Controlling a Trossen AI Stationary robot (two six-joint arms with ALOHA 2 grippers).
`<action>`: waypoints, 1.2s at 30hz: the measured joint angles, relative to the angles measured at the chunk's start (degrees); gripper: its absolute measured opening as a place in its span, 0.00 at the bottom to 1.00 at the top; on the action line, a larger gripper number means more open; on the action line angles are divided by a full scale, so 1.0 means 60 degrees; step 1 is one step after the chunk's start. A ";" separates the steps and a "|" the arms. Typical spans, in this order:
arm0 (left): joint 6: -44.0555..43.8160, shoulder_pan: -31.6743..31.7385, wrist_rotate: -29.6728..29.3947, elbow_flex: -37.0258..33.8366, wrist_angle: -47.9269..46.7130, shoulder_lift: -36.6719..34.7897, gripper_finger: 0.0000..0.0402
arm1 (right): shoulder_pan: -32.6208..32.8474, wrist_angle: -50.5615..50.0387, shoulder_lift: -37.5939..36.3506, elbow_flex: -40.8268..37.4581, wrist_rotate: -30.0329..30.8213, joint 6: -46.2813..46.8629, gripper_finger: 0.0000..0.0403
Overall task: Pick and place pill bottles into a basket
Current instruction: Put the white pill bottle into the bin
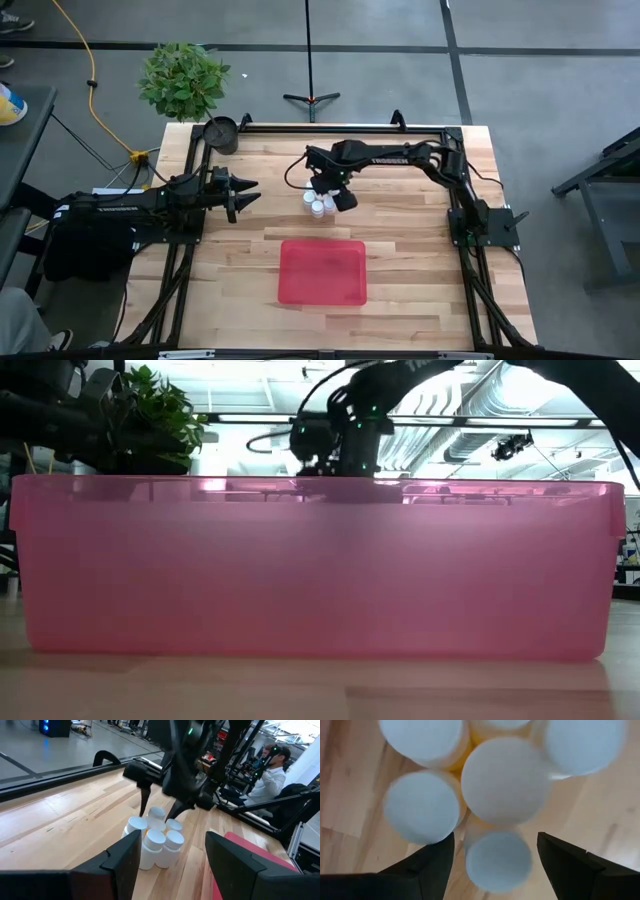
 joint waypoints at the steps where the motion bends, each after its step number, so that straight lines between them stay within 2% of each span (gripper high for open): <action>1: 0.0000 -0.0001 0.0000 0.0000 0.0000 0.0000 0.63 | 0.0000 -0.0002 0.0106 -0.0001 0.0007 0.0001 0.68; 19: -0.0004 -0.0001 0.0004 0.0000 0.0004 -0.0003 0.63 | -0.0062 0.0053 0.0232 -0.0004 0.0154 0.0045 0.68; 23: -0.0004 0.0000 0.0004 0.0000 0.0004 0.0000 0.63 | -0.0062 0.0066 0.0232 -0.0004 0.0150 0.0045 0.62; 30: -0.0004 0.0001 0.0004 0.0000 0.0004 -0.0001 0.63 | -0.0062 0.0071 0.0232 -0.0001 0.0143 0.0045 0.43; 36: -0.0004 0.0001 0.0004 0.0000 0.0004 -0.0001 0.63 | -0.0061 0.0065 0.0232 -0.0001 0.0443 0.0215 0.41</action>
